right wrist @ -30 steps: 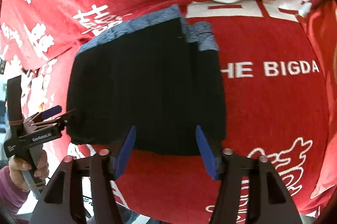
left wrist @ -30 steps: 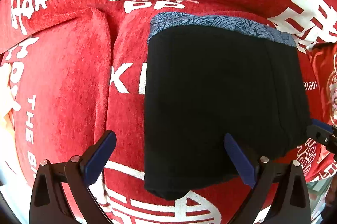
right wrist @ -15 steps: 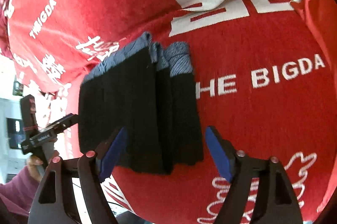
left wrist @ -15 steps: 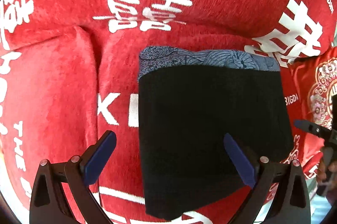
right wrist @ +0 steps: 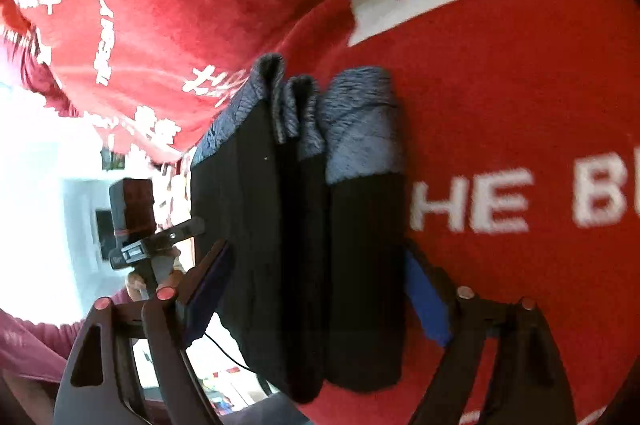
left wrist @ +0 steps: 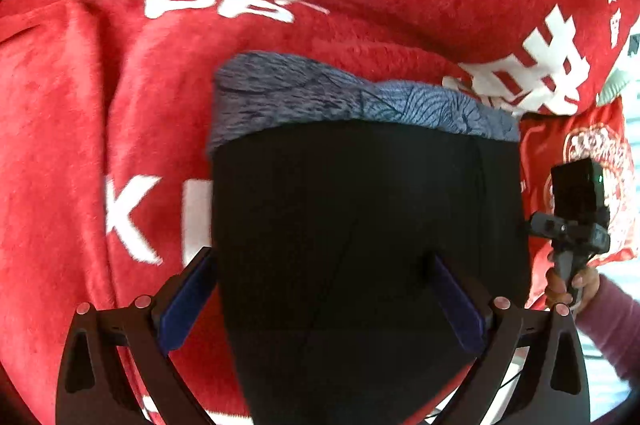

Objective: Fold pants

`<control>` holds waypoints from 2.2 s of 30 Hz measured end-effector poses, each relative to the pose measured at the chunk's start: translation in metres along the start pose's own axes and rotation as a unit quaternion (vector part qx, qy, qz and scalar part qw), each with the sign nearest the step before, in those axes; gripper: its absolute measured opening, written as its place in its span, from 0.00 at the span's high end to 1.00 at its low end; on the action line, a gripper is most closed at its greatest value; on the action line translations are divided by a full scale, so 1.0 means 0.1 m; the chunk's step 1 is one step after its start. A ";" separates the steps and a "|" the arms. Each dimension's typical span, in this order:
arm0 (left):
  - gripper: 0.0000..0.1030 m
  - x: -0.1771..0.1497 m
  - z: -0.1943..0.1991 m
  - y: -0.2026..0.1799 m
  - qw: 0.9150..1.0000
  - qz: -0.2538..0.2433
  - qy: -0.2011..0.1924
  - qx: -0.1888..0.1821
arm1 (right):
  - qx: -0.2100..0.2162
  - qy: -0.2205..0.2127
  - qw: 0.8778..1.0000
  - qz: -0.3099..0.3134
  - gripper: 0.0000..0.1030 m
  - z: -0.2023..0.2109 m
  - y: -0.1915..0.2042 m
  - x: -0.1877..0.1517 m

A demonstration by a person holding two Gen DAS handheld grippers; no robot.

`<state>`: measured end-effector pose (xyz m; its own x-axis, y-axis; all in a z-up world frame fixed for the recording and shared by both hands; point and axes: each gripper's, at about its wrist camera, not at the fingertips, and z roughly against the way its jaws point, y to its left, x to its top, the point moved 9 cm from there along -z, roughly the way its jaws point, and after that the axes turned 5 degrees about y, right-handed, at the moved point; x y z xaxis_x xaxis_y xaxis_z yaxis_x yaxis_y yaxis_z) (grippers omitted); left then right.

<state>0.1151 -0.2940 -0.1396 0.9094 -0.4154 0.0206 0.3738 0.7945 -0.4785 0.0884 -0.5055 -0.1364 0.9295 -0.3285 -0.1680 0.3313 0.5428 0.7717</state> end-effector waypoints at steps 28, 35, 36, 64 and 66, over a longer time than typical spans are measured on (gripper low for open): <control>0.44 -0.29 0.49 -0.32 0.997 0.005 -0.071 0.032 | 0.033 -0.022 0.999 -0.029 0.62 0.16 0.40 -0.10; 0.44 -0.73 0.93 -0.31 0.998 -0.009 -0.062 0.029 | 0.064 -0.033 0.997 -0.041 0.62 0.20 0.84 -0.58; 0.44 -0.78 0.96 -0.28 0.998 -0.012 -0.061 0.032 | 0.066 -0.034 0.996 -0.043 0.62 0.15 0.90 -0.67; 0.00 -1.30 0.73 0.56 0.983 -0.012 -0.043 0.178 | -0.217 -0.054 0.972 -0.079 0.21 -0.32 0.42 -1.22; 0.00 -1.35 0.75 0.58 0.980 -0.007 -0.038 0.193 | -0.235 -0.063 0.966 -0.091 0.21 -0.26 0.42 -1.27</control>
<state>0.0278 -0.1586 -0.1041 0.9091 -0.4052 0.0968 0.4144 0.9034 -0.1099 -0.0114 -0.4210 -0.0988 0.8320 -0.5260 -0.1763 0.5513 0.7485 0.3685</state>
